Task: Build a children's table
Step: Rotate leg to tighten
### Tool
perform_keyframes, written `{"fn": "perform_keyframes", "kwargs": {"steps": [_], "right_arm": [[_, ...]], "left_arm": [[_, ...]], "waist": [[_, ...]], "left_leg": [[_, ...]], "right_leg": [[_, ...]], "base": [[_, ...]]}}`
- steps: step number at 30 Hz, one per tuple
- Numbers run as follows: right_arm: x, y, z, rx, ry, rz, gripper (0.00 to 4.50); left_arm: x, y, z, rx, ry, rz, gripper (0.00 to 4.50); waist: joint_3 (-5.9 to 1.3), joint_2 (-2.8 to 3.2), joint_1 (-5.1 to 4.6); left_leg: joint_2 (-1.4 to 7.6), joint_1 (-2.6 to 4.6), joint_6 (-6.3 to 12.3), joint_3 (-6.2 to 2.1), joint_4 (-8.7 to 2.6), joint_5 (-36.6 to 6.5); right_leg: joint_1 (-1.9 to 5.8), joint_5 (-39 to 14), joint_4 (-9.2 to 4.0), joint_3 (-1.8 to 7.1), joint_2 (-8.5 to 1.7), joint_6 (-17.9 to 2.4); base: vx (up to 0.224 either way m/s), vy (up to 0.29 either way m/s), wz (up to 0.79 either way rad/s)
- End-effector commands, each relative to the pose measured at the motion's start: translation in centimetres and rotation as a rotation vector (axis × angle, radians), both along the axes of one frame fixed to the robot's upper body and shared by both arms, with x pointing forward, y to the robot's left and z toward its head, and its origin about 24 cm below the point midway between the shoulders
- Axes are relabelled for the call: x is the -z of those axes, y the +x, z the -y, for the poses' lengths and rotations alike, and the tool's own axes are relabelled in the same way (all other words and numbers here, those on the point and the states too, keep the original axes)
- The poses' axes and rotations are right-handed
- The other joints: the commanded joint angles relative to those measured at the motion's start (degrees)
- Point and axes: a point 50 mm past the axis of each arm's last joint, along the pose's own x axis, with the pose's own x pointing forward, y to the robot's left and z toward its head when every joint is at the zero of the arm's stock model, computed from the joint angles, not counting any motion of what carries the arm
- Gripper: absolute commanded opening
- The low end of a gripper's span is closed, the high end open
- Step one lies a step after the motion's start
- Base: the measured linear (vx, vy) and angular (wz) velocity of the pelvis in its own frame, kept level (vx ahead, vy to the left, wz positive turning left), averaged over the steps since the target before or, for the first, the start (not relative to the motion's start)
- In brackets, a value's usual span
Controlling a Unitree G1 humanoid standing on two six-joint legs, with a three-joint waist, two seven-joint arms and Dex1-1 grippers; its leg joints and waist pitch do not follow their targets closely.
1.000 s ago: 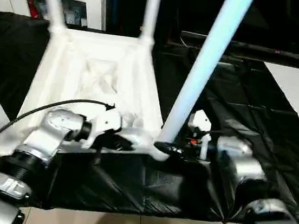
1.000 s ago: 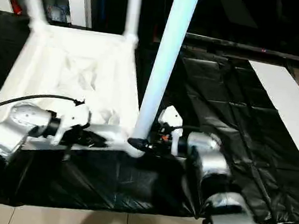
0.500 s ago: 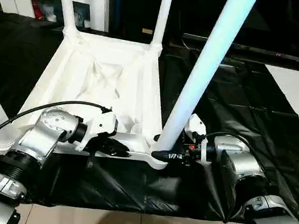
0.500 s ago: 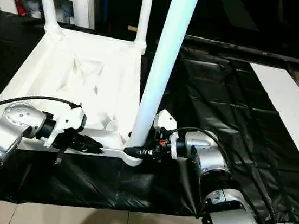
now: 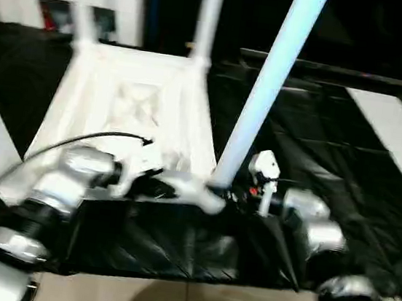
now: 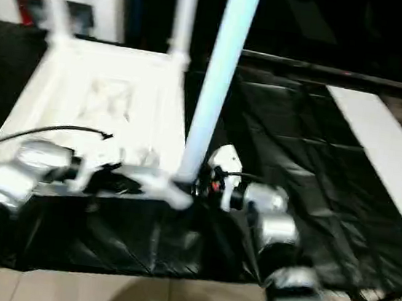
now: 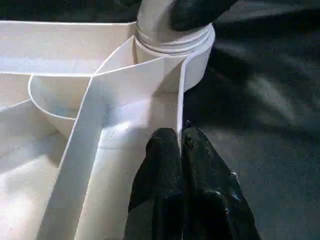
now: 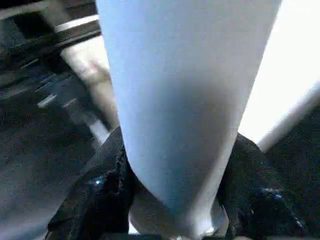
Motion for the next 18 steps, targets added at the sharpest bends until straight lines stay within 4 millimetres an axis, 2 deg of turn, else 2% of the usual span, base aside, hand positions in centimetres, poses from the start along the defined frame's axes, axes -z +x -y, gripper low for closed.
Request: {"fn": "perform_keyframes", "kwargs": {"steps": [1, 2, 5, 7, 9, 11, 12, 14, 16, 18], "right_arm": [[1.3, -0.4, -2.2, 0.080, 0.024, -0.078, 2.04], [1.8, -0.3, -3.5, 0.169, 0.021, -0.098, 2.04], [1.9, -0.3, -4.9, 0.223, 0.015, -0.102, 2.02], [1.8, -0.2, -5.6, 0.260, 0.023, -0.110, 2.02], [1.2, -0.1, -7.6, 0.296, 0.041, -0.117, 2.02], [0.9, -0.1, -8.0, 0.277, 0.057, -0.109, 2.02], [0.4, -0.2, -8.3, 0.245, 0.089, -0.082, 2.57], [0.2, -0.2, -7.3, 0.200, 0.120, -0.073, 2.73], [0.2, -0.2, -7.0, 0.191, 0.124, -0.074, 2.80], [0.1, -0.1, -5.6, 0.132, 0.107, -0.068, 3.07]], "left_arm": [[-0.4, 0.3, 2.6, -0.011, -0.028, 0.049, 0.00], [-0.3, 0.5, 3.7, -0.044, -0.027, 0.071, 0.00], [0.0, 0.6, 4.6, -0.066, -0.019, 0.088, 0.00], [0.0, 0.6, 5.2, -0.075, -0.027, 0.090, 0.00], [0.3, 0.4, 6.3, -0.077, -0.032, 0.087, 0.00], [0.4, 0.4, 6.4, -0.069, -0.031, 0.085, 0.00], [0.4, 0.3, 6.3, -0.060, -0.028, 0.082, 0.00], [0.2, 0.2, 5.8, -0.036, -0.039, 0.077, 0.00], [0.2, 0.1, 5.6, -0.034, -0.040, 0.076, 0.00], [0.1, 0.0, 4.7, -0.019, -0.044, 0.064, 0.00]], "waist": [[-2.64, 0.94, -0.01], [-2.64, 0.88, -0.48], [-2.59, 1.05, -1.03], [-2.61, 1.16, -1.40], [-2.59, 1.36, -1.58], [-2.55, 1.30, -1.67], [-2.55, 1.45, -1.68], [-2.60, 1.20, -1.60], [-2.67, 1.23, -1.54], [-2.81, 1.15, -1.40]], "left_leg": [[-0.78, -0.37, -0.68, 0.36, -3.88, -17.4], [-1.03, -0.61, -0.53, 0.24, -3.87, -17.5], [-1.14, -0.27, -0.46, 0.14, -3.75, -19.0], [-1.10, -0.41, -0.23, 0.00, -3.88, -20.0], [-1.10, -0.16, -0.16, -0.10, -3.96, -21.3], [-1.15, -0.09, -0.13, -0.11, -3.99, -22.1], [-1.17, 0.01, 0.20, -0.13, -3.97, -23.1], [-1.11, -0.03, 0.71, -0.02, -4.02, -22.9], [-1.00, -0.29, 1.18, 0.00, -4.11, -22.0], [-0.88, -0.49, 1.51, 0.17, -4.11, -20.1]], "right_leg": [[2.55, -28.8, -5.91, 2.15, -3.61, -5.9], [2.58, -30.1, -6.23, 1.94, -3.54, -5.1], [2.14, -32.2, -6.77, 1.63, -3.48, -4.3], [2.17, -31.9, -6.83, 1.50, -3.40, -4.2], [1.93, -30.7, -6.86, 1.43, -3.23, -4.5], [1.84, -30.7, -6.94, 1.41, -3.16, -4.6], [1.79, -30.9, -7.08, 1.41, -3.16, -4.5], [1.81, -29.3, -7.02, 1.58, -3.16, -5.0], [2.03, -27.5, -6.72, 1.79, -3.24, -5.8], [2.38, -23.6, -6.27, 2.00, -3.16, -7.3]], "base": [[0.000, 0.000, 0.00], [0.000, 0.000, 0.00], [0.000, 0.000, 0.00], [0.000, 0.000, 0.00], [0.000, 0.000, 0.00], [0.000, 0.000, 0.00], [0.000, 0.000, 0.00], [0.000, 0.000, 0.00], [0.000, 0.000, 0.00], [0.000, 0.000, 0.00]]}}
